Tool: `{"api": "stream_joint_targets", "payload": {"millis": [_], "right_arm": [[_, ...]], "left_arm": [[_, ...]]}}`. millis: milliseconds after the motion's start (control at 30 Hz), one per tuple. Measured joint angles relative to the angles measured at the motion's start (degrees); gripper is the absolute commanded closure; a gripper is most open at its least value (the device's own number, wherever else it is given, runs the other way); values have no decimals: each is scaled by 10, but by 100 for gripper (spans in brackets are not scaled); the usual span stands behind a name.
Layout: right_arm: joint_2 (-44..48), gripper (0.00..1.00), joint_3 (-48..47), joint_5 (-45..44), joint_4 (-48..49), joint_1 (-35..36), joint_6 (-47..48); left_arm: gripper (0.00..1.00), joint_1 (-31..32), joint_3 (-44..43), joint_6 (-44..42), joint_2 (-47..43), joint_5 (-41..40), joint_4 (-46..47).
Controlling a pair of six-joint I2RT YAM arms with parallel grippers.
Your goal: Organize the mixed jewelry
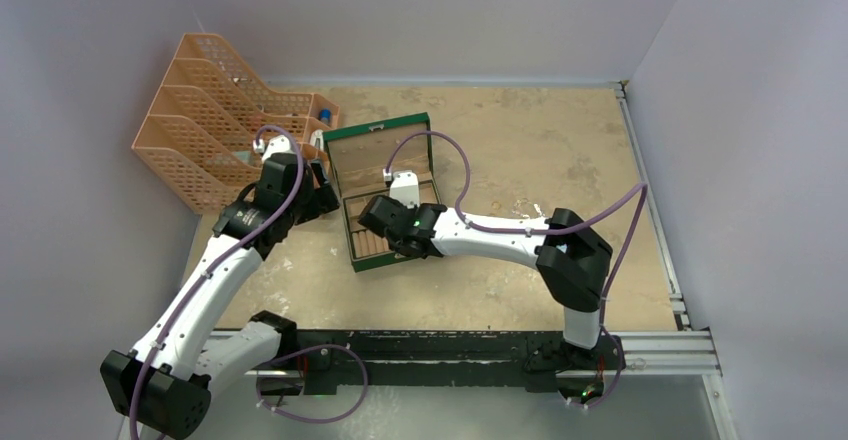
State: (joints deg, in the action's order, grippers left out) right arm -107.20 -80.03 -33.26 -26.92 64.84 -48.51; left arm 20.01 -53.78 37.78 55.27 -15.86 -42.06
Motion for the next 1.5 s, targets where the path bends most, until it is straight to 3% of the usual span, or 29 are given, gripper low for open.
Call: {"api": "stream_joint_targets", "payload": {"millis": [867, 1233, 1500], "right_arm": [[-3, 90, 31, 12, 51, -10, -1], [1, 67, 35, 20, 58, -16, -12], [15, 63, 28, 28, 57, -21, -13]], "left_arm": [[21, 0, 2, -10, 8, 2, 4], [21, 0, 3, -10, 8, 6, 4], [21, 0, 3, -10, 8, 8, 5]]}}
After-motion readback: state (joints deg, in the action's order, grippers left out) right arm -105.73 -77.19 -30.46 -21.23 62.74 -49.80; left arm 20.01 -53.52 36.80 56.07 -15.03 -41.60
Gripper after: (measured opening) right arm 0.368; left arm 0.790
